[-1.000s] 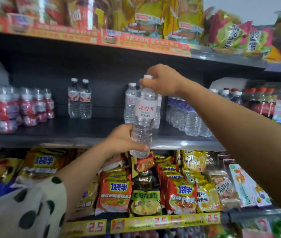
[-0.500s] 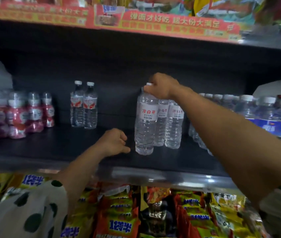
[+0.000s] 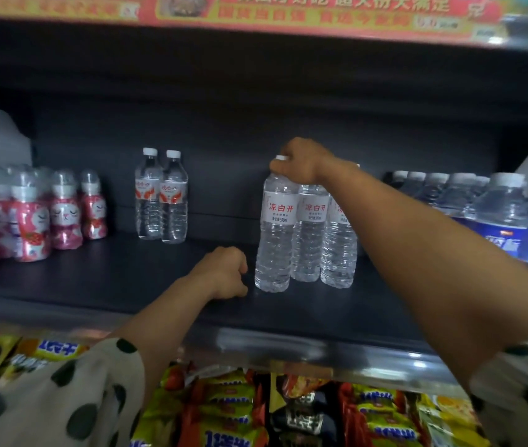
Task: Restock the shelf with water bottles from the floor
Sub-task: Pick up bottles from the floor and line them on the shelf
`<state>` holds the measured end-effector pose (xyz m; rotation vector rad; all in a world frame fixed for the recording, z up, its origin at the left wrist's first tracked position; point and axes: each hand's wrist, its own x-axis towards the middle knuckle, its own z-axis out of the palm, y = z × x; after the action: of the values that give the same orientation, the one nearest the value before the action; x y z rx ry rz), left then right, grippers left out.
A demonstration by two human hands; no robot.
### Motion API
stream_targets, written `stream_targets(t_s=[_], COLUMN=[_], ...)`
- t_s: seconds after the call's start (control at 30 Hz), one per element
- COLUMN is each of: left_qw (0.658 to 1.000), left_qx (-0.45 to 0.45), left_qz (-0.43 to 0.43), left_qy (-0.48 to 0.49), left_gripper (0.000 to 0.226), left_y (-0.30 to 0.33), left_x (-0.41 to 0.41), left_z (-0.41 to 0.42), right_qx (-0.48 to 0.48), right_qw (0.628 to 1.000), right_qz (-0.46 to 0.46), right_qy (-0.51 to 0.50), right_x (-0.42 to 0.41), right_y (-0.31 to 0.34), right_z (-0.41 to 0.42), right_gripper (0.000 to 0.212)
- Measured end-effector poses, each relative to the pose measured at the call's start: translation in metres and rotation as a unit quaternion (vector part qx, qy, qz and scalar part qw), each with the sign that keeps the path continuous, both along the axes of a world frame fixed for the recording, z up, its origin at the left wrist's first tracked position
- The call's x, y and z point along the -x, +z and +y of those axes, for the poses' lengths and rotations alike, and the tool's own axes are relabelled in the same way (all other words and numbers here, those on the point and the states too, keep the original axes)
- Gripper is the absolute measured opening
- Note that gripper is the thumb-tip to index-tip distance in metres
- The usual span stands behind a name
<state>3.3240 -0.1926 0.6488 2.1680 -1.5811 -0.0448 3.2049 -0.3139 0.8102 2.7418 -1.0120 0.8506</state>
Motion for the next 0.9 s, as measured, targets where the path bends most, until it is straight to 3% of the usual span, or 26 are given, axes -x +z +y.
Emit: stream_targets(t_s=[0.2,0.43,0.63,0.77,0.9], left_qw=[1.000,1.000,0.997,0.997,0.996], left_qx=[0.001,0.024,0.080,0.066,0.019], left_qz=[0.002,0.007,-0.003,-0.026,-0.051], left_qy=[0.010,0.008,-0.019,-0.043,-0.074], left_gripper=[0.042,0.035,0.025,0.022,0.018], left_y=[0.004,0.016,0.026,0.002,-0.061], left_x=[-0.001,0.004,0.037,0.069,0.098], left_z=[0.004,0.026,0.076,0.120,0.160], right_qx=[-0.030,-0.033,0.069,0.049,-0.002], right_qw=[1.000,0.998,0.997,0.997,0.994], right_qz=[0.004,-0.049,-0.005,0.034,0.092], right_qy=[-0.002,-0.010,-0.036,-0.054,-0.064], right_x=[0.003,0.019,0.067,0.108,0.141], right_y=[0.003,-0.002,-0.060,-0.131,-0.222], right_z=[0.003,0.029,0.113,0.180,0.233], right_gripper=[0.040,0.076,0.042,0.034,0.040])
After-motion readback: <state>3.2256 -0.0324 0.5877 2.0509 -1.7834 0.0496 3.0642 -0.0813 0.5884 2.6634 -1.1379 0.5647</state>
